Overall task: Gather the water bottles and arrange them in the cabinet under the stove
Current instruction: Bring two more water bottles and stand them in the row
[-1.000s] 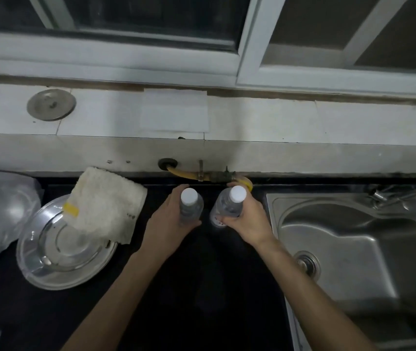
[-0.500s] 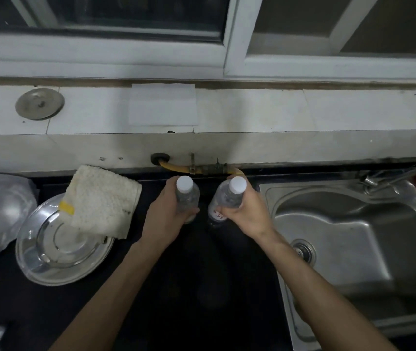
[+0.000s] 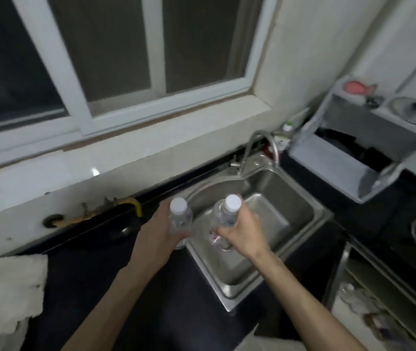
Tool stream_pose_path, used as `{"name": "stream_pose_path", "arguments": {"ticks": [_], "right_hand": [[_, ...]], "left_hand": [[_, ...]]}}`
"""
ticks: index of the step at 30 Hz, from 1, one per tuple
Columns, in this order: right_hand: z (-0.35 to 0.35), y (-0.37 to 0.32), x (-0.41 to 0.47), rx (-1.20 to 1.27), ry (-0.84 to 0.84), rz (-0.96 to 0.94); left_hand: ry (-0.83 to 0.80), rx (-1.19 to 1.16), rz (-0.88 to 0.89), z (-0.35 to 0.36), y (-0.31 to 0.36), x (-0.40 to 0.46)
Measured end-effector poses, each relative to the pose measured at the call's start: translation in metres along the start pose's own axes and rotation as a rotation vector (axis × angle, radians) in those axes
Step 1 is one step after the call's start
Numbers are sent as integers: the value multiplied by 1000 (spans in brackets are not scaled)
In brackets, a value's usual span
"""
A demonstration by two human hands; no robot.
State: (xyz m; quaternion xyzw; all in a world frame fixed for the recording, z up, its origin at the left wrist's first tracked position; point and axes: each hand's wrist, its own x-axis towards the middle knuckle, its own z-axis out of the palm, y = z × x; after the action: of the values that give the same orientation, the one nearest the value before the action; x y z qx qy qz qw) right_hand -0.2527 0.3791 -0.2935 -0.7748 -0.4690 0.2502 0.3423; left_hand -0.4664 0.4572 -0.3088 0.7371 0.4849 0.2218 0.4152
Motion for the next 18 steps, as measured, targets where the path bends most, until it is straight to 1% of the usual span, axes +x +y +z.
{"name": "stream_pose_path", "arguments": {"ticks": [4, 6, 9, 11, 14, 18], "right_hand": [[-90, 51, -71, 11, 192, 111], [-137, 80, -119, -11, 300, 184], [-200, 125, -198, -34, 470, 316], [-235, 151, -253, -47, 575, 406], [-276, 185, -331, -83, 672, 506], [-314, 221, -407, -60, 729, 579]], "left_hand": [[-162, 64, 155, 73, 62, -6], [-276, 103, 220, 115, 98, -19], [-434, 138, 426, 180, 147, -49], [-506, 134, 523, 225, 179, -77], [-603, 136, 603, 287, 221, -131], [-701, 149, 667, 351, 252, -193]]}}
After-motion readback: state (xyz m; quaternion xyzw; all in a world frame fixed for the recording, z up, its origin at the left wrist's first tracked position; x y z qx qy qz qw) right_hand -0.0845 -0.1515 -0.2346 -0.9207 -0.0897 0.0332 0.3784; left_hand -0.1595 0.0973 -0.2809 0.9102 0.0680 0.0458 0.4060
